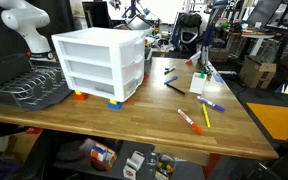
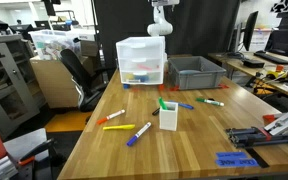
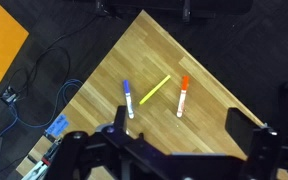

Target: Pick up the orange and white marker and put it near the black pen

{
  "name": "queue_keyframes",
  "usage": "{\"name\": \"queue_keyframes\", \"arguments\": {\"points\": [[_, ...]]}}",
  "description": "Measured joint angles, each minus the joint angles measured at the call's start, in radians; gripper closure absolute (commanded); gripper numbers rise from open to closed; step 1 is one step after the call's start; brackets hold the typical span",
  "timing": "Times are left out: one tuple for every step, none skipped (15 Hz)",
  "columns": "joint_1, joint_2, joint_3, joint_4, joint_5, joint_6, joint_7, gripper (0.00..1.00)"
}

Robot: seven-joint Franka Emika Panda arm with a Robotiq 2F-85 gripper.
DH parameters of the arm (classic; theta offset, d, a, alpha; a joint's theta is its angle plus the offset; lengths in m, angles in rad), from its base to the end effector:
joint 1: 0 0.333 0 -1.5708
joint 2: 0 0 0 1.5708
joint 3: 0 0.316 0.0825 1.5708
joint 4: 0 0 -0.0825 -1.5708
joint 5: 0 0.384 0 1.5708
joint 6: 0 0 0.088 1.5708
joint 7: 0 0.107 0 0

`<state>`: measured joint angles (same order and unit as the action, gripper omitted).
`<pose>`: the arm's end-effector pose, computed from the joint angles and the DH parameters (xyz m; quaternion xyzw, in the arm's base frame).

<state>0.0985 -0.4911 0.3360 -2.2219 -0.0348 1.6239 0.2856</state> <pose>0.3548 0.1809 0.5438 0.9920 0.0524 -0.0295 0.1113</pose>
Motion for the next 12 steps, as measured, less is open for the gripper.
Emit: {"name": "queue_keyframes", "arguments": {"points": [[0.0,0.0,0.0,0.0,0.0,0.0,0.0,0.0],[0.002,0.0,-0.002,0.0,0.0,0.0,0.0,0.0],[0.005,0.001,-0.005,-0.002,0.001,0.003,0.001,0.0],[0.008,0.003,-0.008,-0.007,0.003,0.013,0.004,0.0],[0.01,0.01,-0.012,-0.018,0.007,0.035,0.011,0.0],[0.01,0.02,-0.016,-0.035,0.013,0.067,0.02,0.0],[0.011,0.035,-0.022,-0.056,0.022,0.108,0.029,0.0],[0.011,0.052,-0.029,-0.078,0.033,0.156,0.04,0.0],[0.011,0.071,-0.037,-0.102,0.05,0.209,0.049,0.0],[0.011,0.092,-0.045,-0.124,0.069,0.262,0.053,0.0],[0.011,0.114,-0.052,-0.146,0.086,0.314,0.056,0.0],[0.011,0.138,-0.057,-0.165,0.095,0.356,0.059,0.0]]}}
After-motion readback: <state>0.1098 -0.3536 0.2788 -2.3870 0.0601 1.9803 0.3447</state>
